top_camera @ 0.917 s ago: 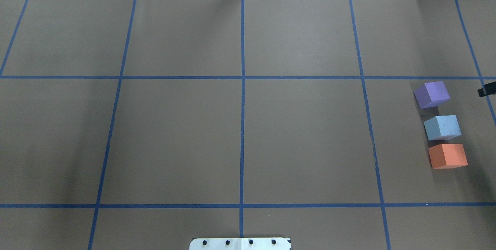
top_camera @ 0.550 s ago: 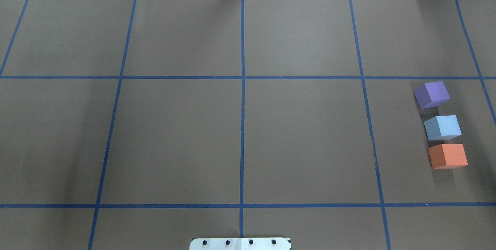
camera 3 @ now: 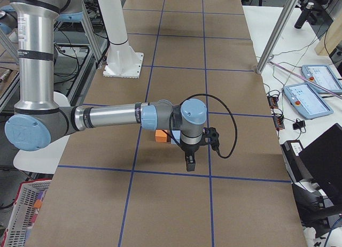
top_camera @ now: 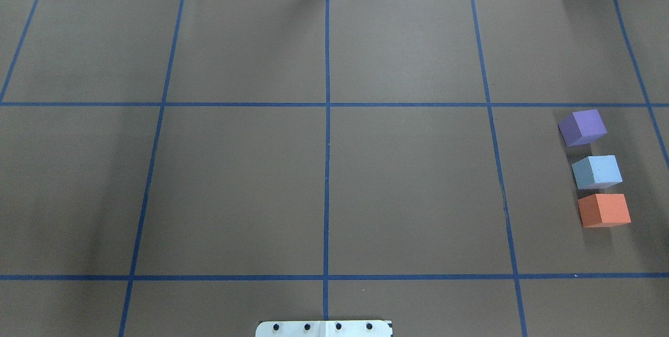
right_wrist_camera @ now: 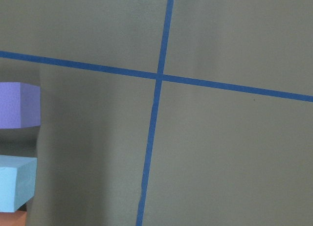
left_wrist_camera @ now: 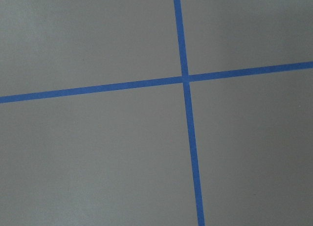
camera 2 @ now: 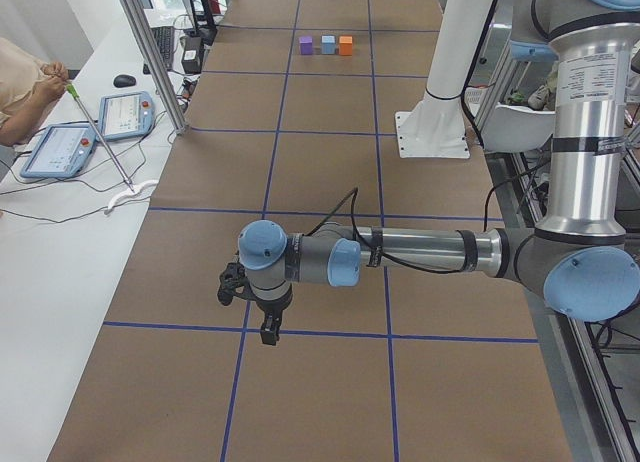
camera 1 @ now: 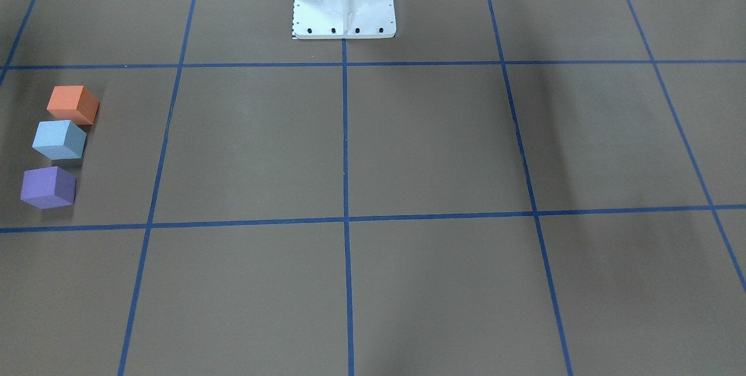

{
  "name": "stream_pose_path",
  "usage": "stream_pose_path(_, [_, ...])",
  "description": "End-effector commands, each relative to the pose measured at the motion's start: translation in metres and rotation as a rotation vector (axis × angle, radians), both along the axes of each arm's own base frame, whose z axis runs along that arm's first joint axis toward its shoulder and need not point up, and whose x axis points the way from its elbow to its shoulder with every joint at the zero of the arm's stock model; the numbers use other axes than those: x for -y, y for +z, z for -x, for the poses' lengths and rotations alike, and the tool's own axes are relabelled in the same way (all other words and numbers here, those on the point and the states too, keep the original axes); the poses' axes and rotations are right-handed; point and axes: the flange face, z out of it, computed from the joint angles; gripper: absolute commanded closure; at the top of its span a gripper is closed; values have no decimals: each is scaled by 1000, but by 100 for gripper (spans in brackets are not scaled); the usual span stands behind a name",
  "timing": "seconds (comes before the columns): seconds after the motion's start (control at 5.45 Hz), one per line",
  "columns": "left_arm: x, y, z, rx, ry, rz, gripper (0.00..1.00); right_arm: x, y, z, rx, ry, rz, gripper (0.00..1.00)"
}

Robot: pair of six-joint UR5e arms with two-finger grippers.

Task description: Place blue block between orange and purple blocks

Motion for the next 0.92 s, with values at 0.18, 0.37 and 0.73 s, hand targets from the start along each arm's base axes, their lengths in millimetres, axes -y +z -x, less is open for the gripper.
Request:
stream_pose_path(0.18, [3, -14, 0, 0, 6, -41, 0, -4, 7, -1, -4, 1, 16, 0])
stream_pose_path(0.37, [3, -16, -1, -3, 7, -47, 0, -7, 11, -1, -5, -5, 19, 0])
stream_pose_path(0.73, [3, -25, 0, -4, 5, -63, 0, -9, 12, -1, -11, -8, 18, 0])
